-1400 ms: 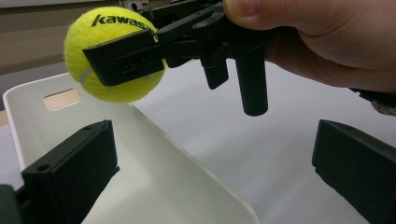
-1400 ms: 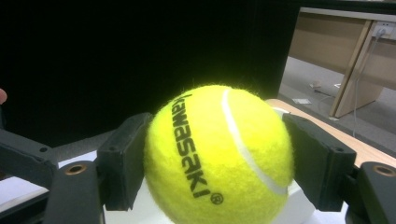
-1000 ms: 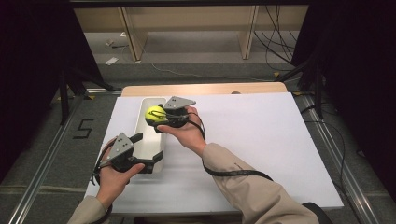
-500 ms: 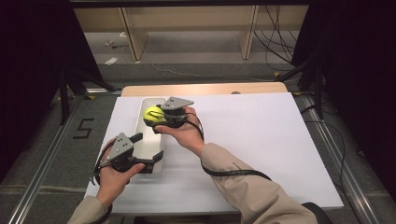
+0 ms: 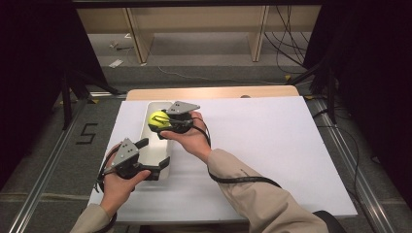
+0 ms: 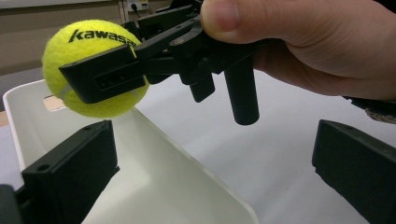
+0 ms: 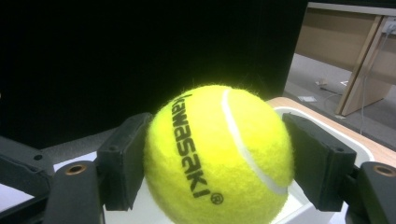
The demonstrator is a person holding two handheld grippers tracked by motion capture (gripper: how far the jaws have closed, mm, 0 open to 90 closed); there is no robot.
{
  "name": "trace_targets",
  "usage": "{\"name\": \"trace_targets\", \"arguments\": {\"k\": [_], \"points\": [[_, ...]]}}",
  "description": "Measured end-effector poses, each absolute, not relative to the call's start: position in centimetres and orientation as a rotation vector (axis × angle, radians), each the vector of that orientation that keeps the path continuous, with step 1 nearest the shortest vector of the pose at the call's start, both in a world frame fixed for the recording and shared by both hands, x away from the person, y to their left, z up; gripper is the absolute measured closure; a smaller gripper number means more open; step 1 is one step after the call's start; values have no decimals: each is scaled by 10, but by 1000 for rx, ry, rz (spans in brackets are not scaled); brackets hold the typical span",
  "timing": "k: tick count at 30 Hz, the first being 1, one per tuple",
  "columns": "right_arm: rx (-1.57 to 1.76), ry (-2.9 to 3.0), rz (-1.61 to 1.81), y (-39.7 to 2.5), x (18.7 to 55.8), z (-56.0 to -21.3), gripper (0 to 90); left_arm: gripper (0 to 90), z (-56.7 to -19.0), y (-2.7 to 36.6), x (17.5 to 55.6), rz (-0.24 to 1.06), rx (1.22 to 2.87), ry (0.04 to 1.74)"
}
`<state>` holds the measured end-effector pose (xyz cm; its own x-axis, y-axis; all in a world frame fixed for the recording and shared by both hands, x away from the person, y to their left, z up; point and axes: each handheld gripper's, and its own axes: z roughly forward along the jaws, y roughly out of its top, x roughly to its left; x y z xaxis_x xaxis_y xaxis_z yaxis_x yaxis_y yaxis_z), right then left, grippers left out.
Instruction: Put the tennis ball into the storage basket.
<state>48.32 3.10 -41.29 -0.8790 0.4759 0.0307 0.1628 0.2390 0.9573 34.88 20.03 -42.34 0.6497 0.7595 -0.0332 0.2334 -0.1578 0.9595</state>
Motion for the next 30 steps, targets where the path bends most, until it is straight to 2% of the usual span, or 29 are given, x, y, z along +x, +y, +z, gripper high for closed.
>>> {"name": "trace_targets", "arguments": {"k": [30], "points": [[597,2266,1671,37,484,-418,277,0,-423,200,348,551,1711,816]]}}
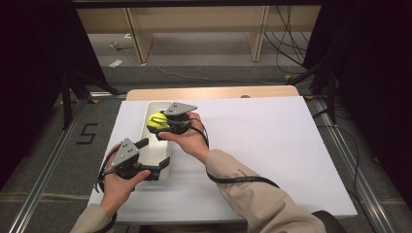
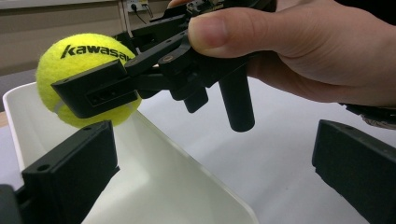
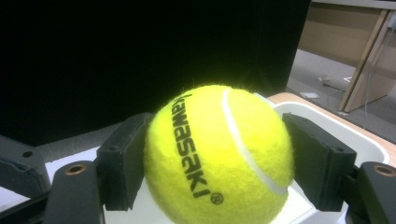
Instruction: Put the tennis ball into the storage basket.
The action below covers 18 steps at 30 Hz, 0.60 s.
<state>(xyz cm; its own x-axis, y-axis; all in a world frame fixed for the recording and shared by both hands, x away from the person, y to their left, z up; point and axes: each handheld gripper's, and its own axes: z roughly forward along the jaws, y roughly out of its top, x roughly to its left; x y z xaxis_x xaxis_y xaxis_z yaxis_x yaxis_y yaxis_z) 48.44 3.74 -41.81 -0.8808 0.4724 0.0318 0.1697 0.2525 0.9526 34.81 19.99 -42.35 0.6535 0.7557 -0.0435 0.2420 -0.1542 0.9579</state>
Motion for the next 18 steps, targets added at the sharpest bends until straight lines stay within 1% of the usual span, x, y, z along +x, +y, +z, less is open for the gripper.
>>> {"name": "trace_targets", "arguments": {"k": [18], "points": [[593,2291,1656,40,485,-421,277,0,-423,200,348,554,1711,814]]}}
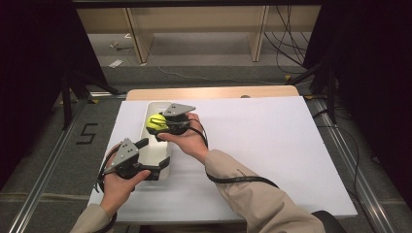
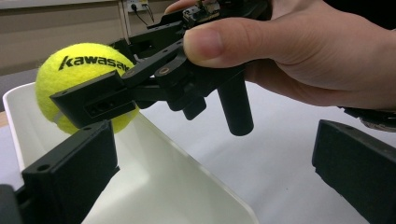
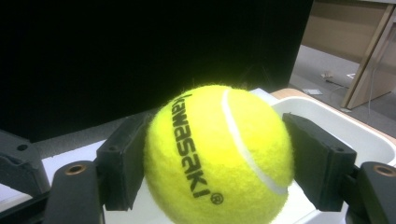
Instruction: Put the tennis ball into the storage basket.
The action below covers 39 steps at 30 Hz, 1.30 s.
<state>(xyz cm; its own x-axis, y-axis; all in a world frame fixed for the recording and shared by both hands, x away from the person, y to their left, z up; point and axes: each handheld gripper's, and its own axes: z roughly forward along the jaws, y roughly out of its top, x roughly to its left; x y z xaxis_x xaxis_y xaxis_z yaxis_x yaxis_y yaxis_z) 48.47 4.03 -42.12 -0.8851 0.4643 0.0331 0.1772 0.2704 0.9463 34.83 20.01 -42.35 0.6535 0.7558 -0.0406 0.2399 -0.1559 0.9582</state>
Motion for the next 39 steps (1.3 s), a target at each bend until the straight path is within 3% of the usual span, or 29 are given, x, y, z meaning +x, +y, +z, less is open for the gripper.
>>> {"name": "trace_targets", "arguments": {"k": [39], "points": [[583,2343,1610,47,488,-431,275,0,-423,201,348,557,1712,811]]}}
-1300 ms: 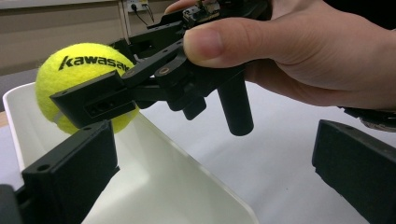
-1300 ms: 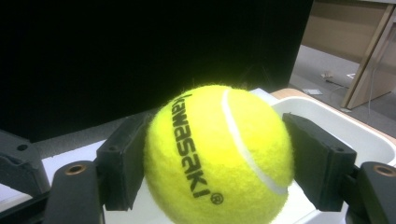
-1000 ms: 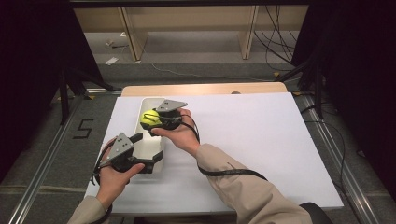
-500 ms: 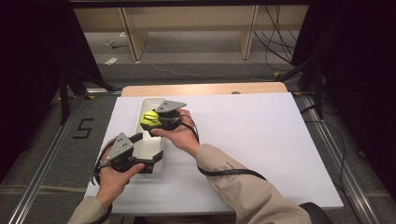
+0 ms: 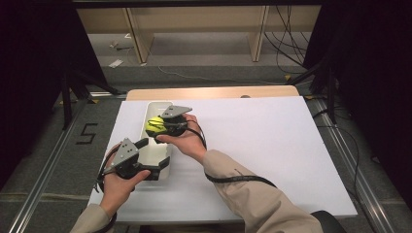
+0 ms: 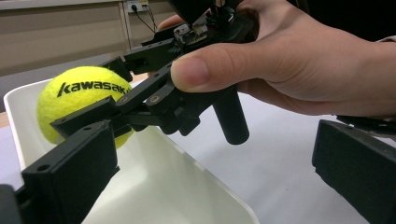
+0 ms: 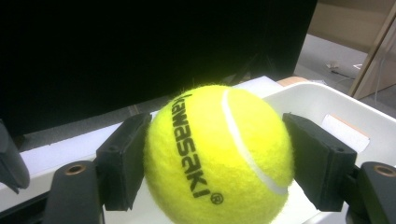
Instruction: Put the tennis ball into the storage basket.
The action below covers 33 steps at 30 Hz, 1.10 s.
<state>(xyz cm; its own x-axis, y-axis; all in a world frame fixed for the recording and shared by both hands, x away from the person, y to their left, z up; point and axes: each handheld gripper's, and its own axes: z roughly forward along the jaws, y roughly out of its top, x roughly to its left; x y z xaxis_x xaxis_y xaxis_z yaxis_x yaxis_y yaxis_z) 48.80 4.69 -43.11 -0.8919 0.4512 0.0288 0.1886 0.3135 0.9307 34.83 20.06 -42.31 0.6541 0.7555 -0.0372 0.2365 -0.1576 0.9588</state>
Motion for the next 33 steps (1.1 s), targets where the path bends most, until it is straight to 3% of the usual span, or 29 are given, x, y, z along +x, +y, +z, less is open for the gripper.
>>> {"name": "trace_targets", "arguments": {"k": [33], "points": [[577,2389,1573,51,488,-439,272,0,-423,201,348,558,1712,810]]}}
